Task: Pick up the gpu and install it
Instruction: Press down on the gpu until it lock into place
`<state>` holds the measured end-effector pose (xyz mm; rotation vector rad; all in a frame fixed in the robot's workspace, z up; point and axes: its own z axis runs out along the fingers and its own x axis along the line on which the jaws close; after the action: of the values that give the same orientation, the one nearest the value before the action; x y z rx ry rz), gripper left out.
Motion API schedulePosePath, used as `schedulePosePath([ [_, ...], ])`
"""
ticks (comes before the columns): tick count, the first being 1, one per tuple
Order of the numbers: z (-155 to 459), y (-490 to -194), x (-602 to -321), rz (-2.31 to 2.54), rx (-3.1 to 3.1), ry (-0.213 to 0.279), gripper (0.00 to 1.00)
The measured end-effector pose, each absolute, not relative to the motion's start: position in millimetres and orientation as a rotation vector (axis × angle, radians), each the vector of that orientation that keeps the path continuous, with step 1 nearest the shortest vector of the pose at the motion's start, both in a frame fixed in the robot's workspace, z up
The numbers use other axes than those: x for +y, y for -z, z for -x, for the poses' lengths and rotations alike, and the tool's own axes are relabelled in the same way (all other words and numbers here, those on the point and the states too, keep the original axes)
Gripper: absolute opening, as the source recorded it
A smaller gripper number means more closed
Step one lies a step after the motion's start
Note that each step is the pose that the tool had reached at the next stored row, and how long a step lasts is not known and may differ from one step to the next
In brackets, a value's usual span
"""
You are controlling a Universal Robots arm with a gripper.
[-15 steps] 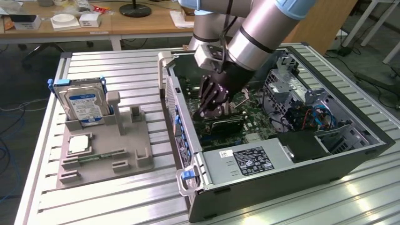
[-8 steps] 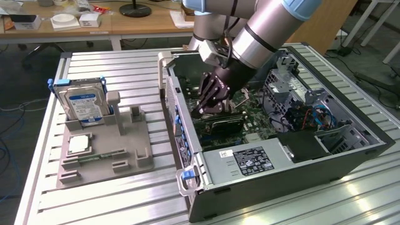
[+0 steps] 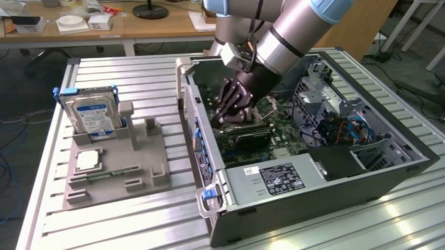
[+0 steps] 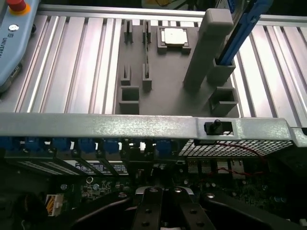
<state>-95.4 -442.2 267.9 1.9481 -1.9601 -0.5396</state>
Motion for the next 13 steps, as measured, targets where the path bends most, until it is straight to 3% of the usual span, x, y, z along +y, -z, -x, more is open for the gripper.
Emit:
schedulePosePath([
  [13, 96.4, -267.4, -441.8, -1.933, -1.944, 0.563, 0.1],
])
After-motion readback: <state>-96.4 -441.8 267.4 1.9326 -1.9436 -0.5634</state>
